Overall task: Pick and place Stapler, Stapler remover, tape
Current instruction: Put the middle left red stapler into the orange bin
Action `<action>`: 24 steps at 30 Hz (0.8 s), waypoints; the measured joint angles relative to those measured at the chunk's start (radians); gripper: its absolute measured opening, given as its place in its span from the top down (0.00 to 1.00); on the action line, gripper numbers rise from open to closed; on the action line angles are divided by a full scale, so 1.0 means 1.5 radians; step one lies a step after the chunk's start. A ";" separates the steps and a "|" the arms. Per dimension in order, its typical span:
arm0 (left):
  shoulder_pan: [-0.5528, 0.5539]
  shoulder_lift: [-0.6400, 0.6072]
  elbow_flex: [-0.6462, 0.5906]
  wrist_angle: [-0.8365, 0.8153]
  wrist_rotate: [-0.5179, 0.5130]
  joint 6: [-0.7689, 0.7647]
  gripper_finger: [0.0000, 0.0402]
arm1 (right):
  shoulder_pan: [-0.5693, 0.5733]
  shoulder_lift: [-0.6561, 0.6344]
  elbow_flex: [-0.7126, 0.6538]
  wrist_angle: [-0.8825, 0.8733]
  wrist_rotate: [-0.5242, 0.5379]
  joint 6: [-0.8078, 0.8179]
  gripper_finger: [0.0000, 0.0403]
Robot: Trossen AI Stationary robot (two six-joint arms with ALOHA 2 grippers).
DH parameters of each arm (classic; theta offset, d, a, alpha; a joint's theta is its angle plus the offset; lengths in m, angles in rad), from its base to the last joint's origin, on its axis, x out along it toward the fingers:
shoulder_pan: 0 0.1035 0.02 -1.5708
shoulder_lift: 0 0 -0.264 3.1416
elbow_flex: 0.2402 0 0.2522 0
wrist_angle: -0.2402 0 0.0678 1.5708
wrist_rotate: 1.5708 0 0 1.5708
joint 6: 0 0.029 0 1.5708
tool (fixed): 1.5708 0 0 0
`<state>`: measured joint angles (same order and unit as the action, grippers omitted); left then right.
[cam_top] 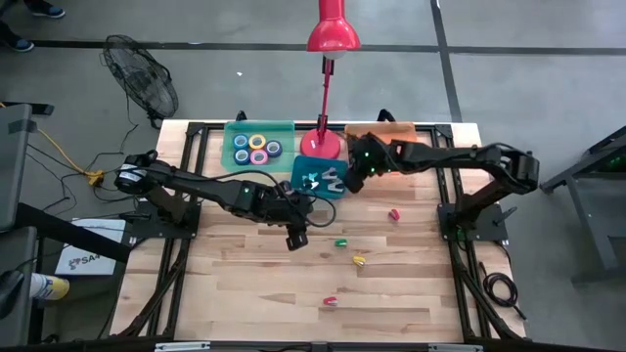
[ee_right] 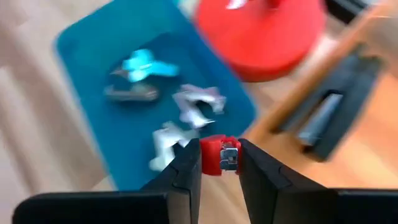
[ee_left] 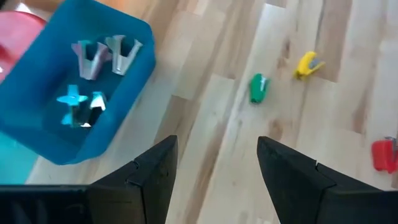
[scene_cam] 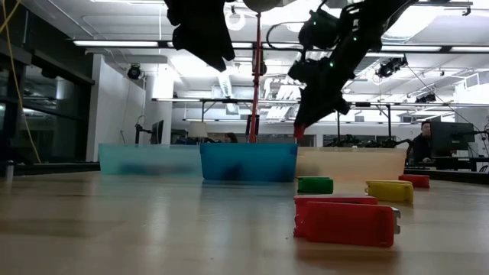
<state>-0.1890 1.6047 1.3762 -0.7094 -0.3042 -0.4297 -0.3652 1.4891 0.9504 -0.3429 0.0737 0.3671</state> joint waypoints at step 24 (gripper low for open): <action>0.000 0.000 0.000 0.001 -0.046 0.002 0.46 | -0.248 0.061 0.000 -0.144 -0.178 -0.120 0.82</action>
<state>-0.1894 1.6047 1.3762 -0.7086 -0.3725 -0.4271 -0.7370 1.5810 0.9504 -0.5594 -0.1927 0.1876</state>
